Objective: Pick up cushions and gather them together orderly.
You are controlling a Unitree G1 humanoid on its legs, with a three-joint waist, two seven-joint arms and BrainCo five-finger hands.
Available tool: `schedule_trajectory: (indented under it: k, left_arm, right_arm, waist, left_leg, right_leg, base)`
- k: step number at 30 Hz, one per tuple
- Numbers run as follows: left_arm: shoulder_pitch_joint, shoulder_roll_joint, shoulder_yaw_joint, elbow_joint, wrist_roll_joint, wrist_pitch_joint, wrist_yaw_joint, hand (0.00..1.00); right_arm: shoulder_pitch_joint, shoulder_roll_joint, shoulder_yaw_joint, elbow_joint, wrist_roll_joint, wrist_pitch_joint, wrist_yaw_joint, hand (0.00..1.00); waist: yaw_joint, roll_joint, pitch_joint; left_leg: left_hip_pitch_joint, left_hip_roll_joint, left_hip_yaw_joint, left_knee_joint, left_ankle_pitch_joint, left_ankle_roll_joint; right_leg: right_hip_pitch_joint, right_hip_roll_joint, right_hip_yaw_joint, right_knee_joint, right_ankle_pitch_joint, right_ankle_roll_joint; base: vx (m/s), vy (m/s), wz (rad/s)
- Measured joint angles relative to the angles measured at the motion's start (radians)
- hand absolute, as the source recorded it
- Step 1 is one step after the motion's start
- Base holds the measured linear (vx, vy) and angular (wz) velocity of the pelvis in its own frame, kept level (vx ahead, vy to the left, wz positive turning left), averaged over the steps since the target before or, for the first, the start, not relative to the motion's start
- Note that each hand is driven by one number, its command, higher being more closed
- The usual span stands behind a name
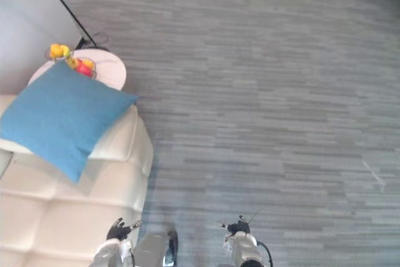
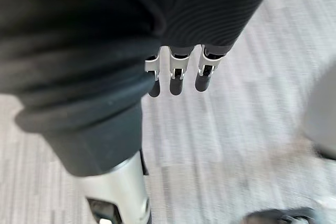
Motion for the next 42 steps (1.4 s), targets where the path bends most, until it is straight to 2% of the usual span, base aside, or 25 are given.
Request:
schedule_trajectory:
  k: [2,4,5,6,7,10,11,12,14,16,18,19,20,21,23,25,27,30,32,35,37,38,39,40,42]
  left_arm:
    - [-0.004,-0.003,0.004,0.002,0.0,0.003,0.001,0.0]
    - [-0.002,-0.012,0.009,0.003,0.0,0.003,0.003,0.0]
    - [0.005,-0.015,0.011,0.004,0.002,0.003,0.003,0.0]
    - [0.007,-0.012,0.012,0.004,0.003,0.003,0.003,0.0]
    - [0.009,-0.022,0.031,0.008,0.003,0.002,0.004,0.0]
    - [0.024,-0.071,0.049,0.012,0.002,0.001,0.008,0.0]
    - [0.021,-0.078,0.055,0.012,0.002,0.001,0.008,0.0]
    - [0.021,-0.084,0.077,0.009,0.0,0.001,0.008,0.0]
    - [0.033,-0.081,0.074,0.003,0.0,-0.001,0.007,0.0]
    - [0.041,-0.072,0.062,-0.014,0.0,-0.006,0.006,0.0]
    - [0.035,-0.059,0.035,-0.014,0.0,-0.008,0.005,0.0]
    - [0.03,-0.054,0.017,-0.013,0.0,-0.012,0.006,0.0]
    - [0.03,-0.051,0.0,-0.007,0.001,-0.015,0.005,0.0]
    - [0.023,-0.042,-0.009,0.004,0.0,-0.016,0.002,0.0]
    - [0.016,-0.012,-0.012,0.002,0.0,-0.02,0.002,0.0]
    - [0.01,-0.001,-0.012,0.016,0.002,-0.017,0.002,0.0]
    - [0.011,-0.006,-0.012,0.037,0.003,-0.015,0.0,0.0]
    - [0.015,-0.003,-0.032,0.05,0.004,-0.012,-0.001,0.0]
    - [0.017,0.013,-0.052,0.051,0.006,-0.004,-0.005,0.0]
    - [0.013,0.004,-0.039,0.05,0.013,-0.002,-0.004,0.0]
    - [0.013,-0.004,-0.03,0.05,0.031,-0.003,-0.002,0.0]
    - [0.014,-0.004,-0.03,0.049,0.034,-0.003,-0.001,0.0]
    - [0.017,-0.003,-0.025,0.046,0.042,-0.003,-0.001,0.0]
    - [0.015,-0.008,-0.002,0.044,0.043,-0.004,0.001,0.0]
    - [0.026,-0.042,0.008,0.046,0.042,-0.005,0.001,0.0]
  right_arm:
    - [0.011,-0.001,-0.001,-0.04,0.0,-0.002,0.003,0.0]
    - [0.01,-0.002,-0.011,-0.039,0.001,-0.007,0.004,0.0]
    - [0.011,-0.001,-0.023,-0.036,0.0,-0.006,0.003,0.0]
    - [0.015,0.0,-0.031,-0.035,-0.001,-0.005,0.0,0.0]
    - [0.024,0.001,-0.042,-0.033,0.003,-0.005,0.001,0.0]
    - [0.011,-0.031,-0.039,-0.029,0.004,-0.001,-0.003,0.0]
    - [0.009,-0.033,-0.039,-0.029,0.005,-0.001,-0.003,0.0]
    - [0.015,-0.028,-0.039,-0.025,0.014,0.005,-0.004,0.0]
    - [0.021,-0.011,-0.042,-0.026,0.023,0.003,-0.006,0.0]
    - [0.021,-0.006,-0.042,-0.027,0.043,0.0,-0.006,0.0]
    - [0.011,-0.009,-0.043,-0.029,0.043,0.0,-0.006,0.0]
    - [0.011,-0.017,-0.043,-0.023,0.044,0.0,-0.006,0.0]
    - [0.012,-0.023,-0.043,-0.015,0.044,0.0,-0.006,0.0]
    - [0.005,-0.032,-0.042,0.012,0.045,0.003,-0.006,0.0]
    - [0.004,-0.019,-0.04,0.027,0.044,0.004,-0.005,0.0]
    - [-0.011,-0.022,-0.04,0.041,0.043,0.001,-0.004,0.0]
    - [-0.008,-0.036,-0.04,0.045,0.041,0.0,-0.002,0.0]
    - [0.025,-0.035,-0.044,0.032,0.038,-0.001,0.003,0.0]
    - [0.032,-0.036,-0.043,0.027,0.038,-0.004,0.008,0.0]
    - [0.043,-0.036,-0.041,0.0,0.031,-0.007,0.014,0.0]
    - [0.041,-0.035,-0.04,0.0,0.032,-0.01,0.013,0.0]
    - [0.042,-0.035,-0.041,0.001,0.032,-0.01,0.013,0.0]
    - [0.055,-0.029,-0.041,-0.001,0.032,-0.01,0.013,0.0]
    - [0.063,-0.017,-0.043,-0.001,0.031,-0.011,0.015,0.0]
    - [0.055,-0.024,-0.062,-0.002,0.031,-0.009,0.014,0.0]
  waist:
    - [-0.006,-0.006,-0.004]
    - [-0.021,-0.005,-0.004]
    - [-0.035,-0.01,-0.007]
    - [-0.037,-0.017,-0.012]
    - [-0.039,-0.015,-0.019]
    - [-0.037,0.062,-0.067]
    - [-0.036,0.075,-0.068]
    - [-0.032,0.071,-0.062]
    - [-0.031,0.067,-0.059]
    - [-0.031,0.059,-0.061]
    - [-0.032,0.055,-0.06]
    - [-0.033,0.056,-0.06]
    - [-0.034,0.065,-0.061]
    - [-0.033,0.058,-0.059]
    - [-0.022,0.002,-0.06]
    - [-0.021,-0.017,-0.062]
    - [-0.031,-0.007,-0.066]
    - [-0.045,-0.002,-0.063]
    - [-0.058,-0.009,-0.061]
    - [-0.061,-0.006,-0.06]
    - [-0.069,-0.003,-0.061]
    - [-0.07,-0.004,-0.061]
    - [-0.071,-0.018,-0.068]
    - [-0.065,-0.033,-0.079]
    - [-0.06,0.01,-0.092]
  left_leg:
    - [0.064,-0.002,-0.048,-0.041,-0.022,-0.004]
    - [0.099,0.005,-0.114,-0.058,-0.045,-0.017]
    - [0.117,0.004,-0.162,-0.062,-0.064,-0.037]
    - [0.126,-0.003,-0.188,-0.06,-0.076,-0.048]
    - [0.138,-0.001,-0.229,-0.047,-0.101,-0.068]
    - [0.035,0.059,-0.262,0.116,-0.069,-0.113]
    - [-0.003,0.067,-0.25,0.194,-0.037,-0.124]
    - [-0.045,0.095,-0.199,0.307,0.002,-0.123]
    - [-0.055,0.155,-0.081,0.399,-0.014,-0.125]
    - [-0.092,0.197,0.045,0.395,-0.031,-0.111]
    - [-0.164,0.197,0.111,0.315,-0.031,-0.111]
    - [-0.198,0.192,0.165,0.178,0.025,-0.09]
    - [-0.198,0.196,0.205,0.076,0.133,-0.085]
    - [-0.196,0.185,0.23,0.044,0.141,-0.068]
    - [-0.176,0.124,0.246,-0.019,0.149,-0.056]
    - [-0.133,0.064,0.236,-0.082,0.156,-0.042]
    - [-0.064,0.021,0.216,-0.165,0.157,-0.028]
    - [0.024,-0.027,0.13,-0.229,0.153,-0.009]
    - [0.052,-0.04,0.059,-0.235,0.147,0.003]
    - [0.088,-0.04,-0.042,-0.244,0.139,0.008]
    - [0.091,-0.04,-0.131,-0.237,0.124,-0.011]
    - [0.093,-0.042,-0.16,-0.229,0.119,-0.025]
    - [0.091,-0.059,-0.197,-0.208,0.101,-0.04]
    - [0.086,-0.07,-0.228,-0.179,0.075,-0.052]
    - [0.062,-0.032,-0.238,-0.148,0.064,-0.066]
  right_leg:
    - [-0.102,0.002,-0.036,-0.082,-0.041,-0.024]
    - [-0.151,0.058,0.015,-0.281,-0.035,-0.022]
    - [-0.144,0.097,0.099,-0.45,-0.008,-0.024]
    - [-0.142,0.105,0.138,-0.522,0.023,-0.028]
    - [-0.14,0.11,0.148,-0.527,0.094,-0.048]
    - [-0.099,0.122,0.026,-0.571,0.061,-0.085]
    - [-0.072,0.125,0.006,-0.598,0.058,-0.091]
    - [-0.01,0.126,-0.003,-0.644,0.054,-0.097]
    - [0.102,0.125,-0.022,-0.707,0.05,-0.106]
    - [0.191,0.105,-0.057,-0.78,0.049,-0.106]
    - [0.214,0.083,-0.097,-0.828,0.051,-0.101]
    - [0.226,0.075,-0.13,-0.848,0.054,-0.081]
    - [0.239,0.079,-0.151,-0.855,0.043,-0.056]
    - [0.255,0.07,-0.164,-0.852,0.027,-0.03]
    - [0.255,0.029,-0.184,-0.859,0.023,-0.021]
    - [0.271,-0.011,-0.189,-0.845,0.03,-0.012]
    - [0.261,-0.051,-0.194,-0.727,0.037,-0.002]
    - [0.132,-0.124,-0.142,-0.319,0.07,-0.028]
    - [0.068,-0.097,-0.071,-0.197,0.014,-0.028]
    - [-0.032,0.002,0.027,-0.248,-0.059,-0.039]
    - [-0.068,0.09,0.164,-0.416,-0.049,-0.038]
    - [-0.067,0.106,0.206,-0.484,-0.035,-0.042]
    - [-0.057,0.1,0.222,-0.586,0.053,-0.06]
    - [-0.045,0.081,0.212,-0.621,0.077,-0.048]
    - [-0.028,0.101,0.152,-0.64,0.068,-0.066]
  base:
    - [0.41,-0.065,0.66]
    - [0.36,-0.149,1.0]
    - [0.35,-0.212,1.2]
    - [0.38,-0.268,1.36]
    - [0.43,-0.259,1.1]
    - [0.45,-0.212,0.87]
    - [0.43,-0.21,0.8]
    - [0.4,-0.173,0.58]
    - [0.39,-0.116,0.42]
    - [0.32,-0.019,0.38]
    - [0.18,0.077,0.48]
    - [0.14,0.111,0.6]
    - [0.2,0.181,0.88]
    - [0.21,0.2,0.74]
    - [0.22,0.185,0.43]
    - [0.17,0.128,0.23]
    - [0.17,0.148,0.43]
    - [0.18,0.121,0.86]
    - [0.18,0.008,1.09]
    - [0.26,-0.062,1.11]
    - [0.2,-0.146,1.23]
    - [0.22,-0.192,1.32]
    - [0.28,-0.241,1.22]
    - [0.36,-0.305,1.03]
    - [0.3,-0.232,0.71]
